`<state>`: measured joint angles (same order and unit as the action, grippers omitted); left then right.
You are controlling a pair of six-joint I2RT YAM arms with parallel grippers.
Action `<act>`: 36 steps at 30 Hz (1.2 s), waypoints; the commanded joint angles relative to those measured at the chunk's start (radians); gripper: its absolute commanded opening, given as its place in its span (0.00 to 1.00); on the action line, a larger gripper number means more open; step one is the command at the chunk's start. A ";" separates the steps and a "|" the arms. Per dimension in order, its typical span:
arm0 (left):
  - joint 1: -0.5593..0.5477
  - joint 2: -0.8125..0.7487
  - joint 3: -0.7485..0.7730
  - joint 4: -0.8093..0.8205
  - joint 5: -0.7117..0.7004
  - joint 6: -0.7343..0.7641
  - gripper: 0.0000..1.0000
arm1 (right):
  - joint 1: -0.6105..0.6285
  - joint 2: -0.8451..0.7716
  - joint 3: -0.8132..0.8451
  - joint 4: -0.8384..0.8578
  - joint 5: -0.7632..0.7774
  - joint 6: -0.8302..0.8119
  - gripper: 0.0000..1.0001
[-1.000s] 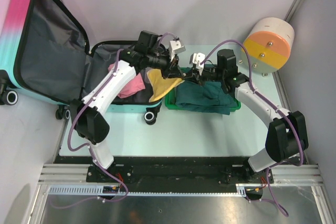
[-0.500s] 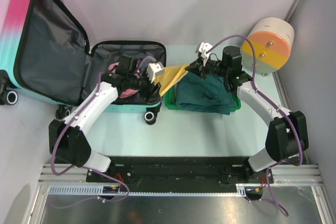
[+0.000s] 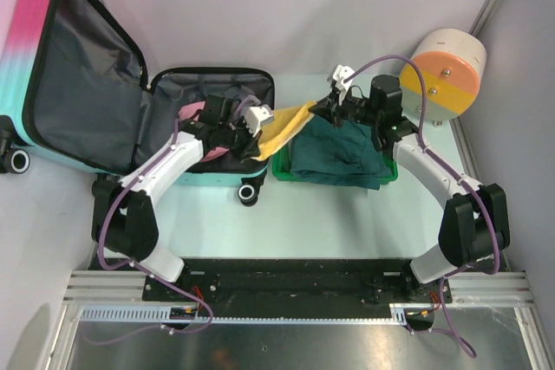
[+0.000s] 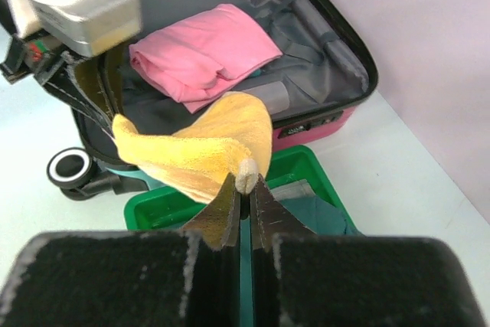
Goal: Open, take out, and arrange the luggage
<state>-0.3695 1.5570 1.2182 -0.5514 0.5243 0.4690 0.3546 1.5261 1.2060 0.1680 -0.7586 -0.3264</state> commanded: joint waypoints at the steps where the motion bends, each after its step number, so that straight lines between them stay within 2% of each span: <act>1: 0.009 -0.041 0.128 0.045 0.013 -0.058 0.00 | -0.051 -0.057 0.009 0.108 0.083 0.070 0.00; 5: 0.007 0.004 0.341 0.045 0.058 -0.160 0.00 | -0.149 -0.080 0.023 0.179 0.125 0.098 0.00; 6: 0.004 0.020 0.431 0.047 0.056 -0.174 0.00 | -0.175 -0.084 0.030 0.188 0.092 0.105 0.00; 10: -0.017 0.109 0.624 0.048 0.033 -0.190 0.00 | -0.298 -0.087 0.044 0.248 0.039 0.199 0.00; 14: -0.031 0.272 0.818 0.053 -0.006 -0.210 0.00 | -0.348 -0.055 0.052 0.283 0.128 0.181 0.00; 18: -0.032 0.457 1.125 0.062 -0.015 -0.289 0.00 | -0.414 0.008 0.058 0.407 0.145 0.193 0.00; 21: -0.049 0.551 1.220 0.088 -0.009 -0.291 0.00 | -0.427 0.081 0.091 0.475 0.147 0.191 0.00; 25: -0.065 0.603 1.244 0.119 -0.041 -0.227 0.00 | -0.431 0.170 0.153 0.515 0.124 0.176 0.00; 28: -0.065 0.608 1.207 0.126 -0.073 -0.184 0.00 | -0.433 0.216 0.168 0.516 0.012 0.111 0.00; 29: -0.065 0.583 1.180 0.127 -0.072 -0.182 0.00 | -0.437 0.220 0.168 0.458 -0.017 0.086 0.00; 31: -0.066 0.508 1.031 0.125 -0.031 -0.196 0.00 | -0.450 0.209 0.168 0.366 -0.128 0.011 0.00; 32: -0.068 0.474 0.900 0.125 0.020 -0.196 0.00 | -0.465 0.201 0.167 0.238 -0.172 -0.026 0.00; 34: -0.089 0.378 0.755 0.126 0.039 -0.159 0.00 | -0.479 0.184 0.165 0.069 -0.272 -0.149 0.00; 35: -0.095 0.350 0.625 0.125 0.040 -0.139 0.00 | -0.486 0.165 0.162 -0.128 -0.290 -0.327 0.00; 36: -0.100 0.324 0.566 0.126 0.037 -0.116 0.00 | -0.490 0.157 0.158 -0.215 -0.300 -0.386 0.00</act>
<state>-0.4496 2.0388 2.0167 -0.4187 0.5274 0.2871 -0.0933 1.7508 1.3315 0.3779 -0.9154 -0.3523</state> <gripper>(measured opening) 0.011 0.032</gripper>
